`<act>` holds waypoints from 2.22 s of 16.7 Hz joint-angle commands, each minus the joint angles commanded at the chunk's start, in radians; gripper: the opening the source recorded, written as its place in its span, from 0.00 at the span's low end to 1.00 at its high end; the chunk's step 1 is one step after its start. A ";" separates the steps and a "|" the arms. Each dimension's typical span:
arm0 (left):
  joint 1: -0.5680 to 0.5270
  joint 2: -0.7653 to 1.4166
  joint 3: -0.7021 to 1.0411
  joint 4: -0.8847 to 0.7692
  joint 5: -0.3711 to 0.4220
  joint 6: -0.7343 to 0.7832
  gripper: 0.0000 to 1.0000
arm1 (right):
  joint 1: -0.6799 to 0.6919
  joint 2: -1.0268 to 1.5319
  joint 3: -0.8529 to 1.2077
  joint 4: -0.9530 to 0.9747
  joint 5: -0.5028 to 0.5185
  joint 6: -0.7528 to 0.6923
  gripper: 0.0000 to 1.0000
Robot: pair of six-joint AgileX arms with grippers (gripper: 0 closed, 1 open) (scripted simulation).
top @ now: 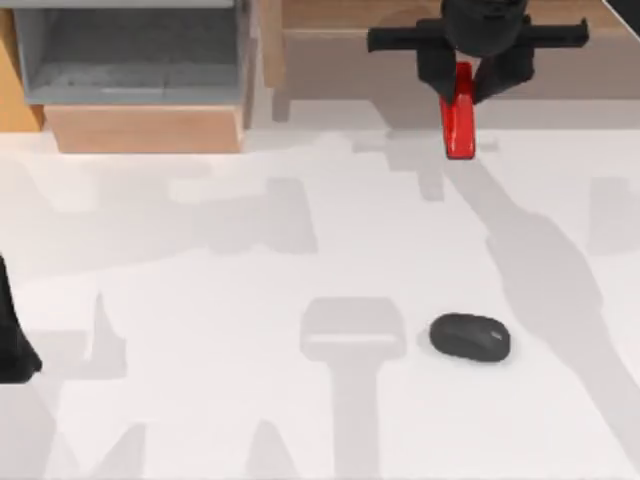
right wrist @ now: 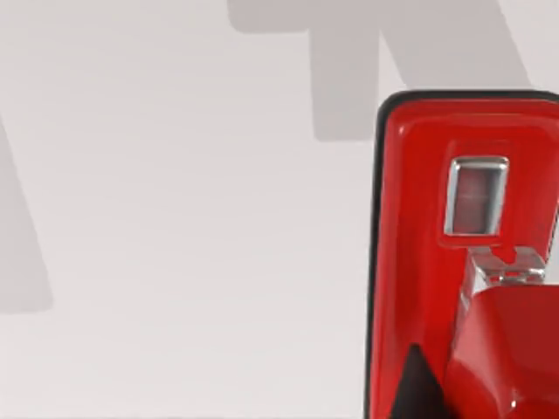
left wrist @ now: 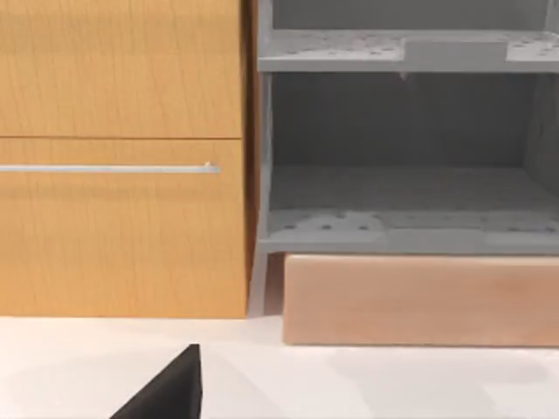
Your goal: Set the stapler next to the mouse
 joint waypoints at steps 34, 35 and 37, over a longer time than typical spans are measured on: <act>0.000 0.000 0.000 0.000 0.000 0.000 1.00 | -0.088 0.179 -0.192 0.164 -0.131 -0.077 0.90; 0.000 0.000 0.000 0.000 0.000 0.000 1.00 | -0.088 0.179 -0.192 0.164 -0.131 -0.077 0.98; 0.000 0.000 0.000 0.000 0.000 0.000 1.00 | -0.088 0.179 -0.192 0.164 -0.131 -0.077 1.00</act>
